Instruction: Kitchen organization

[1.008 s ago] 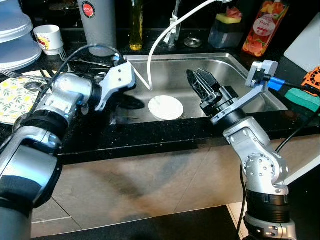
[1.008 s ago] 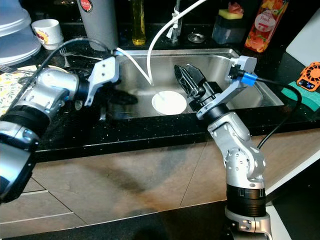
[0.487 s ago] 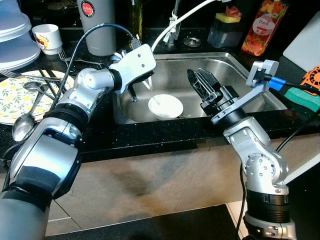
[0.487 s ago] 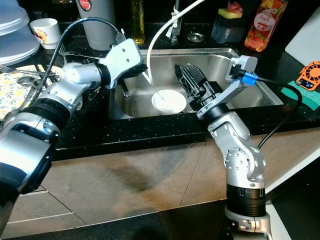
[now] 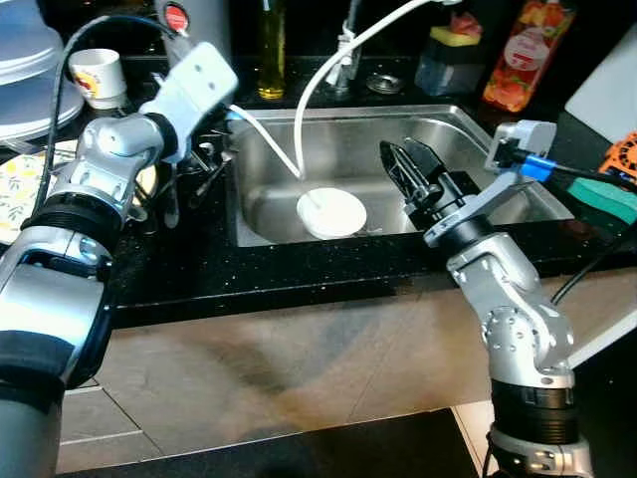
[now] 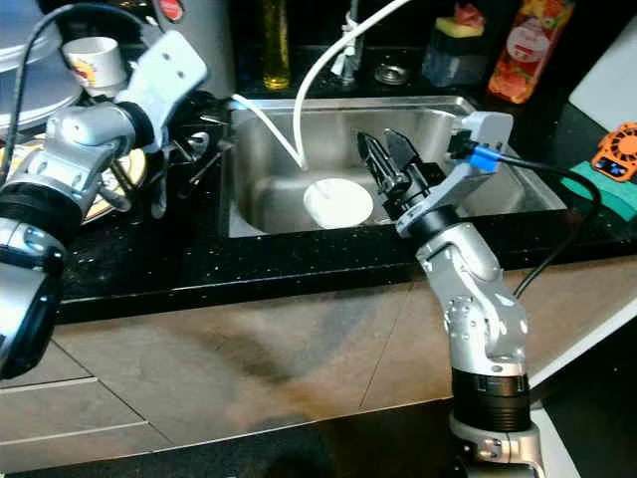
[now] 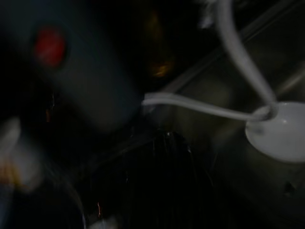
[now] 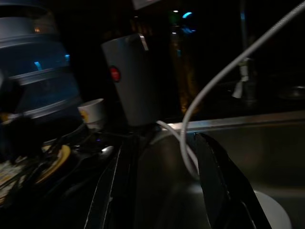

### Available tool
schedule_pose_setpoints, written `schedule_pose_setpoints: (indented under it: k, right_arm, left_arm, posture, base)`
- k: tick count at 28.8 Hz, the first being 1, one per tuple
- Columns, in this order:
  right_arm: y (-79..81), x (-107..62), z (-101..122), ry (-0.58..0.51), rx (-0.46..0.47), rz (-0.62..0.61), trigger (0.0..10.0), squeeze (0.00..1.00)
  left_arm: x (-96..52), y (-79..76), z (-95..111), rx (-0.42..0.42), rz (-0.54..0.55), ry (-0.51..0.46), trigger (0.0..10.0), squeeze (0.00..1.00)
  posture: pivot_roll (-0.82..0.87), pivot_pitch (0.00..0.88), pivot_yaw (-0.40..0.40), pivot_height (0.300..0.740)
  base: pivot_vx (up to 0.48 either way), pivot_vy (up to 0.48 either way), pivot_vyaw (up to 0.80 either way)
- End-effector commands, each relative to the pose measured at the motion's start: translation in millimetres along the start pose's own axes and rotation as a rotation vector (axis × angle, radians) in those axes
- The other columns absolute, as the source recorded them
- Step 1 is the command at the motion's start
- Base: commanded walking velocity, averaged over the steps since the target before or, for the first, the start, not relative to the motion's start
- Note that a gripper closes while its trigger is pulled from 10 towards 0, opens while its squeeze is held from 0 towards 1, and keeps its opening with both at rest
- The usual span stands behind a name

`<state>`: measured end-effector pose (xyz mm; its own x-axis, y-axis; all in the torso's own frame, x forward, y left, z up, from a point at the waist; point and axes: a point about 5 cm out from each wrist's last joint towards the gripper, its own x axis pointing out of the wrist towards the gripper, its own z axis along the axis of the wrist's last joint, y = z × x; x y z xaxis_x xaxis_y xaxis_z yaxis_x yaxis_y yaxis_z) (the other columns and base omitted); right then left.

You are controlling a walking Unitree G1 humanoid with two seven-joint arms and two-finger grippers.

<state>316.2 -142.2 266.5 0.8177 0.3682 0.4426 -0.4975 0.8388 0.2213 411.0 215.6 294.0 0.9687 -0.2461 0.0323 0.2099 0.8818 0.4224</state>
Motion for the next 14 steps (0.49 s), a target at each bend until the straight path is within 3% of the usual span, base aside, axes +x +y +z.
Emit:
schedule_pose_setpoints:
  k: [1,2,4,7,9,11,13,14]
  right_arm:
    - [-6.0,-0.6,2,-0.017,-0.005,-0.035,10.0,0.00]
    - [-6.0,-0.6,2,-0.017,-0.005,-0.035,10.0,0.00]
    - [-6.3,-0.8,3,-0.019,-0.007,-0.034,10.0,0.00]
    - [-6.8,-1.1,3,-0.018,-0.005,-0.034,10.0,0.00]
    - [-6.3,-0.5,1,-0.013,-0.001,-0.030,10.0,0.00]
    - [-6.3,-0.5,1,-0.013,-0.001,-0.030,10.0,0.00]
    - [-4.6,1.3,-1,-0.011,0.000,-0.022,10.0,0.00]
    - [-4.6,1.3,-1,-0.011,0.000,-0.022,10.0,0.00]
  left_arm:
    - [-2.7,3.3,-7,-0.077,0.041,0.039,10.0,0.00]
    - [-2.7,3.3,-7,-0.077,0.041,0.039,10.0,0.00]
    - [-15.4,9.4,-15,-0.167,0.112,0.079,10.0,0.00]
    - [-25.3,12.5,-16,-0.184,0.169,0.074,10.0,0.00]
    - [-47.3,19.8,-23,-0.191,0.314,0.123,10.0,0.00]
    - [-47.3,19.8,-23,-0.191,0.314,0.123,10.0,0.00]
    - [-64.3,23.4,-36,-0.184,0.395,0.256,10.0,0.00]
    - [-64.3,23.4,-36,-0.184,0.395,0.256,10.0,0.00]
  posture:
    - [0.06,0.073,-0.010,0.740]
    - [0.06,0.073,-0.010,0.740]
    - [0.07,0.071,-0.012,0.740]
    - [0.07,0.072,-0.013,0.740]
    - [0.08,0.070,-0.016,0.740]
    - [0.08,0.070,-0.016,0.740]
    - [0.09,0.072,-0.019,0.740]
    - [0.09,0.072,-0.019,0.740]
  base:
    - [0.000,0.000,0.00]
    - [0.000,0.000,0.00]
    - [0.000,0.000,0.00]
    - [0.000,0.000,0.00]
    - [0.000,0.000,0.00]
    - [0.000,0.000,0.00]
    - [0.000,0.000,0.00]
    - [0.000,0.000,0.00]
